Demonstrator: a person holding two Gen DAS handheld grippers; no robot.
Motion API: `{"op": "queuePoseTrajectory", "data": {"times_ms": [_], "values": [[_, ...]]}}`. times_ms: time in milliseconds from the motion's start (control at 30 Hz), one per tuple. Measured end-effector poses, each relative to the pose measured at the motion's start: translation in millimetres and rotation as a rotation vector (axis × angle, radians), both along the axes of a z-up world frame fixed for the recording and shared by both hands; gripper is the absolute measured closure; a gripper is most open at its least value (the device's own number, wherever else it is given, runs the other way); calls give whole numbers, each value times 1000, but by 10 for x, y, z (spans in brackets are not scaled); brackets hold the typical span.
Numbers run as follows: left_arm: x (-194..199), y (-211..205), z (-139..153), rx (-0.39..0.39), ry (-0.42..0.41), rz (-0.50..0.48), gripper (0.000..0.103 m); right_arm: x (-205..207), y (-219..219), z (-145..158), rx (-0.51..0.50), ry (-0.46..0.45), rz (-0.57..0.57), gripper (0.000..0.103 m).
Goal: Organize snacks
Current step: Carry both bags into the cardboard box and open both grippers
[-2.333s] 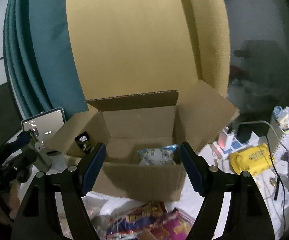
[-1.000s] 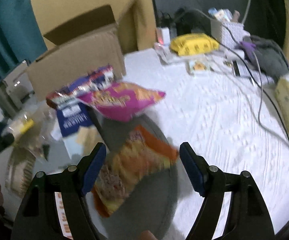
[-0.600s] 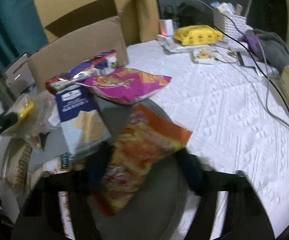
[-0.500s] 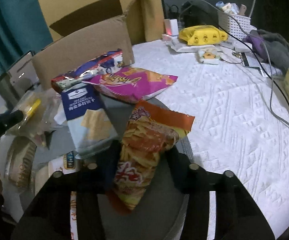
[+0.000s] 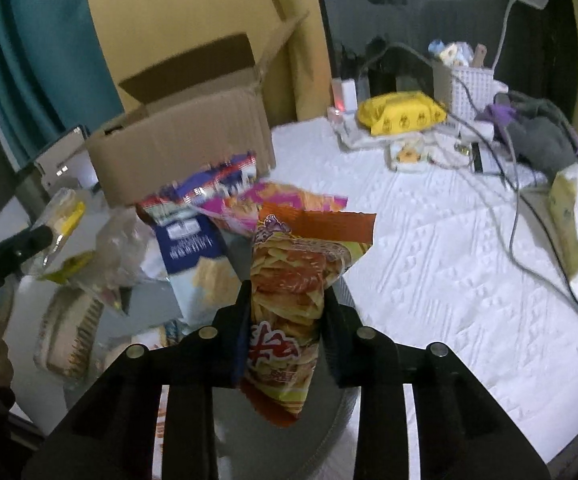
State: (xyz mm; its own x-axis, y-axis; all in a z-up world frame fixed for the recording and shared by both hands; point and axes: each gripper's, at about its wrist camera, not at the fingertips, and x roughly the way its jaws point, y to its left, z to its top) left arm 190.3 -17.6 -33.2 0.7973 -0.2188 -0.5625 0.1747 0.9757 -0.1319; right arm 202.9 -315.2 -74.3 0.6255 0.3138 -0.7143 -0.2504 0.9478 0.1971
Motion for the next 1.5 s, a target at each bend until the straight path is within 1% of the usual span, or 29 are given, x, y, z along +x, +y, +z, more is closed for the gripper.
{"op": "queuePoseTrajectory", "data": {"times_ms": [167, 333, 567, 767, 1067, 1233, 1500], "values": [[38, 24, 128, -2, -29, 3, 53, 44, 76, 219, 13, -47, 29, 71], [128, 101, 267, -1, -62, 24, 53, 195, 212, 394, 27, -93, 72, 71], [277, 221, 420, 4, -99, 48, 53, 430, 459, 577, 36, -147, 133, 71], [493, 325, 517, 12, -131, 59, 53, 637, 660, 703, 35, -187, 175, 71], [854, 453, 568, 22, -158, 74, 53, 1030, 920, 844, 35, -234, 218, 71], [1119, 531, 559, 24, -162, 83, 53, 1270, 1065, 896, 34, -253, 239, 71], [1542, 659, 508, 27, -156, 98, 53, 1707, 1331, 877, 40, -260, 275, 71]]}}
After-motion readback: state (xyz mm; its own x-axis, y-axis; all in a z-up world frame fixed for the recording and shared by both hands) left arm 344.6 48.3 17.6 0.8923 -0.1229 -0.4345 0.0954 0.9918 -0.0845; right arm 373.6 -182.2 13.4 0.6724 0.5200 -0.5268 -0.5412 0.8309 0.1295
